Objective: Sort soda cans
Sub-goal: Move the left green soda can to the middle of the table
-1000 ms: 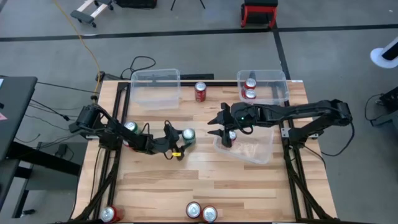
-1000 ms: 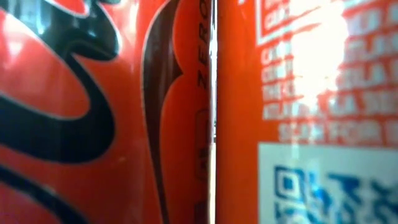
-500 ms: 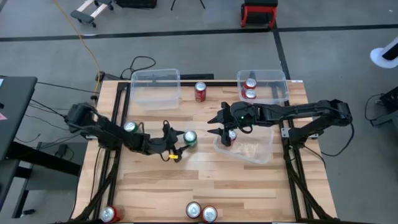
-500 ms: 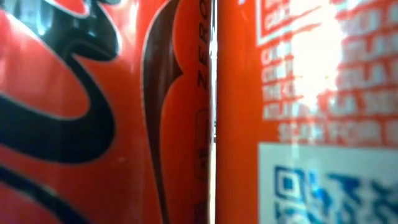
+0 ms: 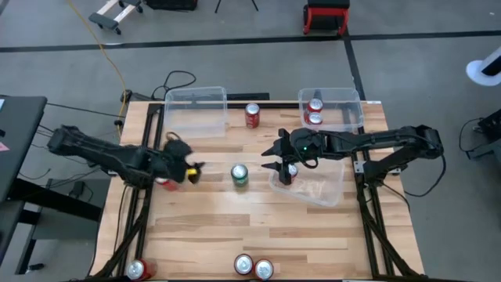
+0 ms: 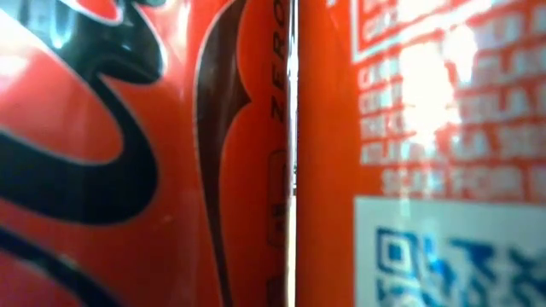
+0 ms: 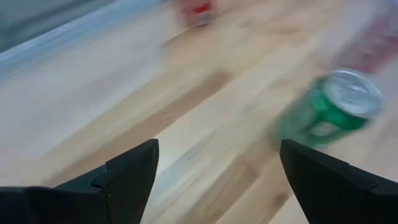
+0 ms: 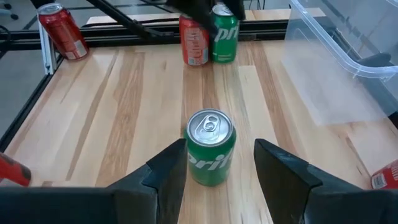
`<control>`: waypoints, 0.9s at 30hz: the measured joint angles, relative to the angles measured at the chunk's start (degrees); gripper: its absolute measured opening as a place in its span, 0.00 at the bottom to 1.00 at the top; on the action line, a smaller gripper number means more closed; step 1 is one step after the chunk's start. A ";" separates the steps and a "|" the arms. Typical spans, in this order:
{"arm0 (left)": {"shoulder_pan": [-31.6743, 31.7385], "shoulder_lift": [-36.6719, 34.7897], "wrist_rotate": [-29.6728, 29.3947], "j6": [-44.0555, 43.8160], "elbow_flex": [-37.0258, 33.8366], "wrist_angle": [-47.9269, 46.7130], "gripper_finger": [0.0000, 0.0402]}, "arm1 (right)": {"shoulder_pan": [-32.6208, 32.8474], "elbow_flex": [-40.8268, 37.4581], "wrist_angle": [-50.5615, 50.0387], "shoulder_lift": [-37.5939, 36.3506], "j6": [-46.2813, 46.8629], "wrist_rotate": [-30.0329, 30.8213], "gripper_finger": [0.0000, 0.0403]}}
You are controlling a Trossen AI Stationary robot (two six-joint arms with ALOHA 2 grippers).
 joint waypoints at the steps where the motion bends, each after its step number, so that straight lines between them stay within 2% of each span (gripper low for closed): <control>1: 0.17 -0.98 0.39 -3.90 1.20 -4.40 0.83 | 0.00 0.00 0.00 0.00 -0.08 0.00 0.52; 7: 1.29 -3.50 5.48 -17.67 7.77 -21.72 0.83 | 0.00 0.00 0.00 0.00 -0.29 -0.02 0.52; 14: 3.38 0.48 13.63 -19.28 15.66 -34.78 0.83 | 0.00 0.00 0.01 0.00 -0.29 -0.04 0.52; 18: 5.83 2.83 20.15 -21.23 16.57 -43.26 0.83 | 0.00 0.00 0.04 0.00 -0.30 -0.07 0.52; 21: 8.14 3.22 20.83 -20.76 16.17 -44.29 0.83 | 0.00 0.00 0.24 0.00 -0.29 -0.07 0.52; 27: 13.90 2.87 20.98 -14.23 16.05 -43.79 0.83 | 0.31 0.00 1.32 0.00 0.10 -0.14 0.52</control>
